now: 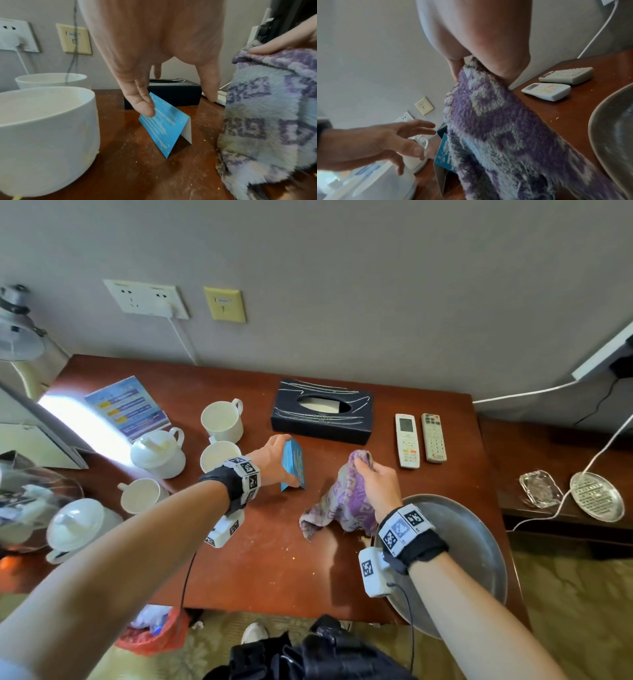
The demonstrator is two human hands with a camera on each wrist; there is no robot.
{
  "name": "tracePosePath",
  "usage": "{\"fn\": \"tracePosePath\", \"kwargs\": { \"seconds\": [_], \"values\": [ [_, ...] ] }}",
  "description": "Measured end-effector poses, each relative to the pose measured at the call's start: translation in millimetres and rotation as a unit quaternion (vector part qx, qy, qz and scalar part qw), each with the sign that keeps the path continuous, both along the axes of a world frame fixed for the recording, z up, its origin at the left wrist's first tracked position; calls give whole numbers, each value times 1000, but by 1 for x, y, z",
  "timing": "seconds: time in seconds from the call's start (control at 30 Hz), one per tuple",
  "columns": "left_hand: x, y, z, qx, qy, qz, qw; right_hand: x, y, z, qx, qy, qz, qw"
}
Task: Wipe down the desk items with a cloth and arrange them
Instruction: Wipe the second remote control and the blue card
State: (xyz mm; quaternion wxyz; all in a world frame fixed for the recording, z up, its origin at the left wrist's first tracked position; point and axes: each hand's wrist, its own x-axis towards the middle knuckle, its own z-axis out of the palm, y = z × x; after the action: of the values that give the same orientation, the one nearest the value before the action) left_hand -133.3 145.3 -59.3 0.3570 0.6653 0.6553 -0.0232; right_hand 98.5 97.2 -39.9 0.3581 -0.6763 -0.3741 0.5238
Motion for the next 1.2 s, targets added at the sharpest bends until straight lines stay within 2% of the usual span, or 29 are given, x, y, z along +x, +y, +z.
{"fn": "tracePosePath", "kwargs": {
  "seconds": [0.13,0.2,0.4,0.7,0.77,0.83,0.97,1.2],
  "values": [
    [7,14,-7,-16,-7,15,1000,3,8,-12,-57,48,-8,997],
    [11,19,-11,-32,1,7,999,6,11,-21,-74,44,-12,996],
    [12,25,-17,-56,35,-6,998,14,14,-32,-94,54,-33,994],
    [14,25,-13,-65,25,7,998,15,16,-37,-114,78,-26,990],
    [15,18,-11,-42,-19,17,999,15,17,-33,-114,91,-30,989],
    [17,8,-7,-24,-98,28,994,16,19,-26,-97,96,-27,990],
    [20,-11,12,-26,-211,21,977,18,22,-1,-10,81,26,996],
    [20,-25,34,-81,-370,57,924,-7,16,36,77,47,82,993]
  ]
}}
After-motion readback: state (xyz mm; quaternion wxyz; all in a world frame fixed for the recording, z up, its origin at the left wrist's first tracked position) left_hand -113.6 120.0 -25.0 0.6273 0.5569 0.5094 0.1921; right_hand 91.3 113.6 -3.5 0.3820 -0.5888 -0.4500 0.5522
